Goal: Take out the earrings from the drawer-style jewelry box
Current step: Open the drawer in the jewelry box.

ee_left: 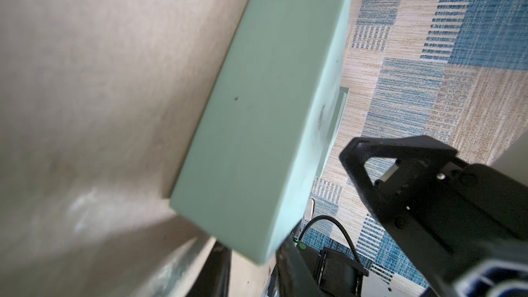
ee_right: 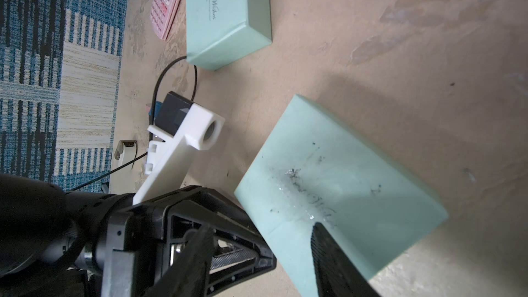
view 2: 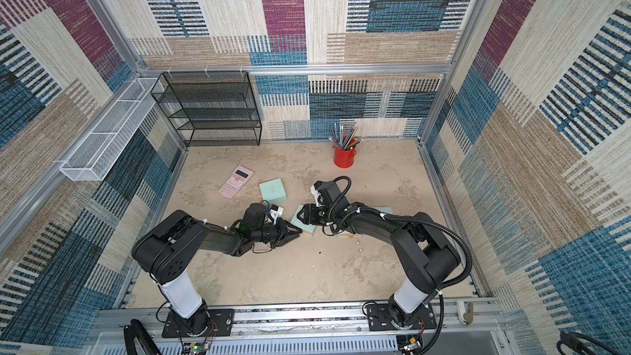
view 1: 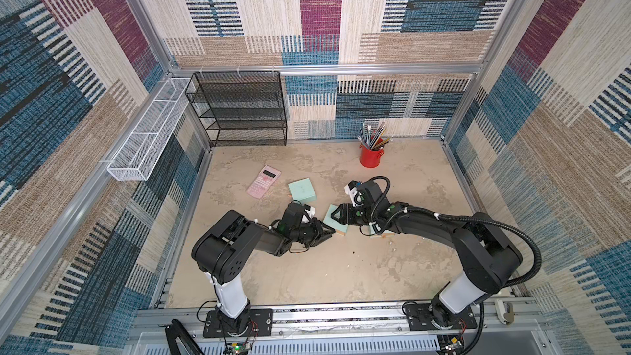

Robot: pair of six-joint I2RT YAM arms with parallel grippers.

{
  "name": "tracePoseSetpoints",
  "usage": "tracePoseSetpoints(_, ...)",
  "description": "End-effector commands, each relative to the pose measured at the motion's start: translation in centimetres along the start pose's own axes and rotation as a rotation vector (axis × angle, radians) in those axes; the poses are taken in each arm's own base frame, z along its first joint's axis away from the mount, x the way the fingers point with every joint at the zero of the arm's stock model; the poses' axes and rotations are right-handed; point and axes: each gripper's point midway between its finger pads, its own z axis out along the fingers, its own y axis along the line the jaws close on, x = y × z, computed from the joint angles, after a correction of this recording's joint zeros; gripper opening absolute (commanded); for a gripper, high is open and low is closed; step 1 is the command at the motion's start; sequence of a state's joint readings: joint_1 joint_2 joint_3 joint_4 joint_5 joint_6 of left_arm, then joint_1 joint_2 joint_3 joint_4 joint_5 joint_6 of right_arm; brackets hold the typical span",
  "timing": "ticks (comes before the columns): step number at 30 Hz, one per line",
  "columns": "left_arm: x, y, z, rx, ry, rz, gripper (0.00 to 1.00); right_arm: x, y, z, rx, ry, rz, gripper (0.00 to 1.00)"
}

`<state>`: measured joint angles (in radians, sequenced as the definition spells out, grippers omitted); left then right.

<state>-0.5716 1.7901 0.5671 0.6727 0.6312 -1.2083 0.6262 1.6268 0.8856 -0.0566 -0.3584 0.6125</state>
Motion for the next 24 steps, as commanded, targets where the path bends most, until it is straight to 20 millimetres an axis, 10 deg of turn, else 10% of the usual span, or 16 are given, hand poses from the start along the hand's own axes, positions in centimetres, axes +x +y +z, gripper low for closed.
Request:
tracePoseSetpoints(1, -0.8, -1.0, 0.3, 0.040, -0.023, 0.002, 0.25, -0.4, 0.5, 0.0, -0.016, -0.003, -0.017, 0.58)
tracePoseSetpoints(24, -1.9, -1.6, 0.8, 0.061, -0.057, -0.005, 0.03, 0.0, -0.2, 0.6, 0.005, 0.013, -0.004, 0.57)
